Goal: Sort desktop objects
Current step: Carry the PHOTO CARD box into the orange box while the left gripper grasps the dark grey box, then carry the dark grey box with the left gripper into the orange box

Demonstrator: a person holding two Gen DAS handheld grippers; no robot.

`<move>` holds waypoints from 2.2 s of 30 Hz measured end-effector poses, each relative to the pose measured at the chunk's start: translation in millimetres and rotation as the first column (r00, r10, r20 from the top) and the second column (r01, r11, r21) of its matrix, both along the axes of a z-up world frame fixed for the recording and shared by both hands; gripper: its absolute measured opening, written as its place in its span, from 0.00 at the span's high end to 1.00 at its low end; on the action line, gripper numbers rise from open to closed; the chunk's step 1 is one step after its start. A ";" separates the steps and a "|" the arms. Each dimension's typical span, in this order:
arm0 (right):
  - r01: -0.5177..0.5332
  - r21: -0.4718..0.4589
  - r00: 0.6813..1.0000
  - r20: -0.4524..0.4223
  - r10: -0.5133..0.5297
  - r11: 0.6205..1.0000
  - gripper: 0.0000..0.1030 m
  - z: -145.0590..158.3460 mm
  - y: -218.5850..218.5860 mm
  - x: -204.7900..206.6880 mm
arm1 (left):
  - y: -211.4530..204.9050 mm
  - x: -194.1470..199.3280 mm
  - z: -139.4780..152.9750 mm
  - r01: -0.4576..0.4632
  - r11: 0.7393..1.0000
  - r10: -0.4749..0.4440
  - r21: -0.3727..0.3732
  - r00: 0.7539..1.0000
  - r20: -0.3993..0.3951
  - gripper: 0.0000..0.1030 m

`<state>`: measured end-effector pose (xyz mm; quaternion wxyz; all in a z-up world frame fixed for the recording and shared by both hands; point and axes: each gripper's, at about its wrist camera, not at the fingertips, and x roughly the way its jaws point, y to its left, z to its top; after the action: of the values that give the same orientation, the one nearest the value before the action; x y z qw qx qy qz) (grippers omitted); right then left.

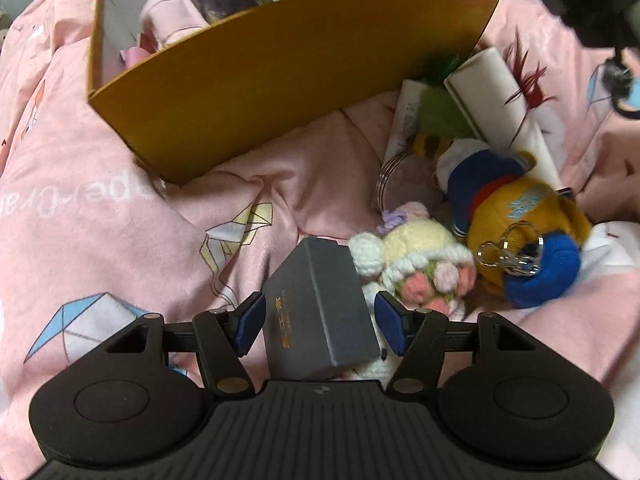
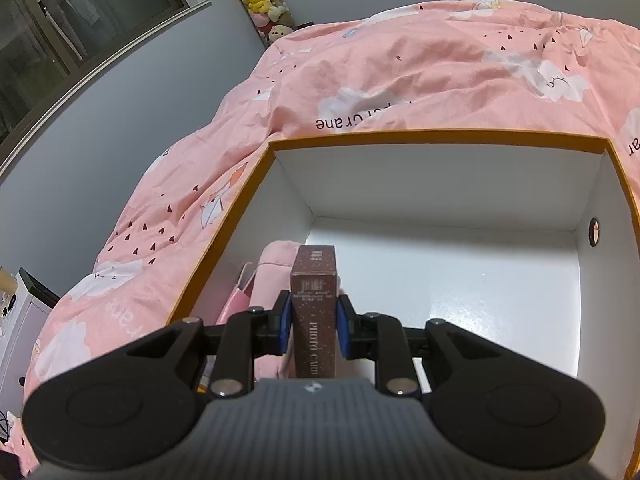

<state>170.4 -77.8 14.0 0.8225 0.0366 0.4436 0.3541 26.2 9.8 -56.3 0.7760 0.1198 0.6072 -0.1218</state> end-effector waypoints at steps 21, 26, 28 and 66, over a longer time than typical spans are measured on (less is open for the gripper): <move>0.011 0.004 1.000 -0.018 -0.011 1.000 0.76 -4.0 -4.9 3.6 | 36.0 -3.9 13.2 -0.058 0.998 0.057 0.012 0.998 0.041 0.59; 0.021 0.023 0.999 -0.048 -0.020 1.000 0.76 -6.5 -8.7 7.5 | 54.9 -0.9 58.3 -0.117 0.982 0.136 -0.149 0.983 0.125 0.61; 0.024 0.033 0.998 -0.063 -0.022 0.999 0.76 -6.7 -10.0 9.0 | 64.8 0.5 89.1 -0.124 0.968 0.168 -0.218 0.966 0.194 0.61; 0.101 0.077 0.981 -0.172 -0.086 0.992 0.76 -18.3 -31.8 33.2 | 80.7 111.1 102.4 -0.297 0.881 0.417 -0.369 0.856 0.307 0.61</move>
<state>203.6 -109.7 -4.2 0.7955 0.1221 0.4938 0.3292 137.3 90.5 46.1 0.8958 -0.0977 0.4316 -0.0417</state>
